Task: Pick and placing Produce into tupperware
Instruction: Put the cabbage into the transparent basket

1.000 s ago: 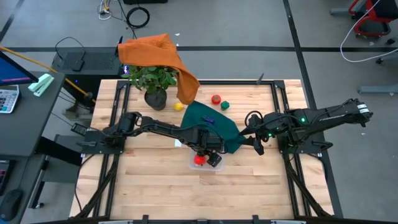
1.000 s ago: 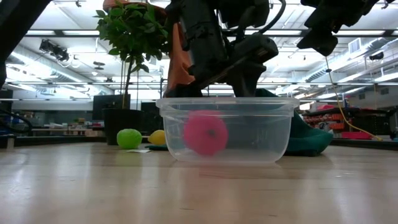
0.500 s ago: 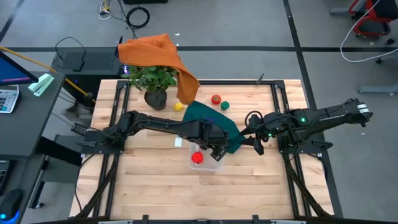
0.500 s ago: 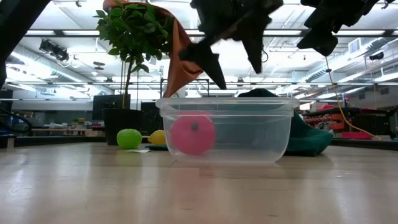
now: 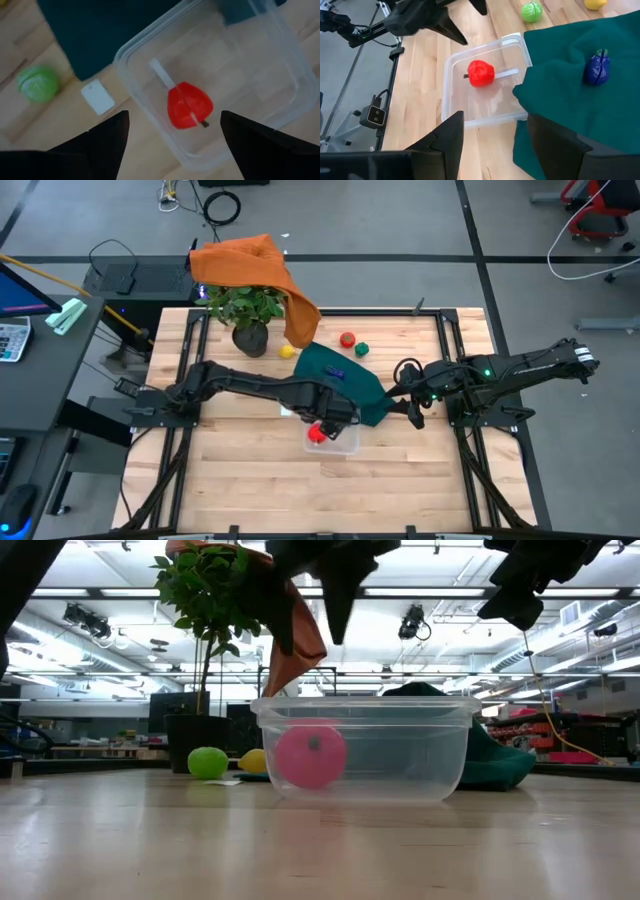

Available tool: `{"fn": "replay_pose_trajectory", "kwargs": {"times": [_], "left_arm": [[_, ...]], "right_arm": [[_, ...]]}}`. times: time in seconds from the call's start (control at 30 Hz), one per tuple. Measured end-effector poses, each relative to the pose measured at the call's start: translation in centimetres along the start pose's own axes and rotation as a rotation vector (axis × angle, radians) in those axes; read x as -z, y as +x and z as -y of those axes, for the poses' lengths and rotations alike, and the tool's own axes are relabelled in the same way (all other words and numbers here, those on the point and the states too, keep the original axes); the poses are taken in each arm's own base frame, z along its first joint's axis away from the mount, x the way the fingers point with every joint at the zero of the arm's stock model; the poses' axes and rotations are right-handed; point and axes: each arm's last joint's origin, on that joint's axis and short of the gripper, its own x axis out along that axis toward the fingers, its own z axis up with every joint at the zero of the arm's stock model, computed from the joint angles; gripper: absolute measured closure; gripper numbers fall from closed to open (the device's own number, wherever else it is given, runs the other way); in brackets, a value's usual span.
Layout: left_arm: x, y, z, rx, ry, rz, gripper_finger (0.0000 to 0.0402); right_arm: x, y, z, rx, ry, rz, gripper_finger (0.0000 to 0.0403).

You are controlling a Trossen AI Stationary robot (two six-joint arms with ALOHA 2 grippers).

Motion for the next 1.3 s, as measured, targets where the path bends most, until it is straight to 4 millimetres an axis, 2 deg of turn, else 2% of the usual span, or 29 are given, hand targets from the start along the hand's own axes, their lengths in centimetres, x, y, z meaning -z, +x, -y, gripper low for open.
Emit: {"fn": "replay_pose_trajectory", "kwargs": {"times": [0.3, 0.5, 0.67, 0.8, 0.93, 1.07, 1.3], "left_arm": [[2.8, -3.0, -1.2, -0.118, -0.065, 0.056, 0.0088], [4.1, -4.3, -2.3, -0.111, -0.120, 0.075, 0.0088], [6.5, -3.1, -4.5, -0.156, -0.206, 0.057, 0.0088], [8.3, -2.0, -6.4, -0.071, -0.285, 0.070, 0.0088], [9.3, -0.6, -8.7, -0.023, -0.326, 0.124, 0.0088], [9.6, 1.1, -10.4, -0.051, -0.317, 0.162, 0.0088], [8.1, 4.7, -11.2, 0.016, -0.260, 0.207, 0.0088]], "right_arm": [[-0.2, 0.0, 0.0, 0.015, -0.051, 0.023, 0.0221], [-0.6, 0.0, -0.2, -0.006, -0.075, 0.074, 0.0221], [-0.9, 0.0, -0.3, -0.017, -0.078, 0.099, 0.0222], [-0.9, 0.0, -0.3, -0.010, -0.094, 0.105, 0.0222], [-1.1, 0.2, -0.4, -0.009, -0.125, 0.122, 0.0221], [-1.3, 0.7, -0.5, -0.011, -0.136, 0.131, 0.0221], [-2.0, 2.0, -0.8, -0.008, -0.134, 0.182, 0.0221]]}}
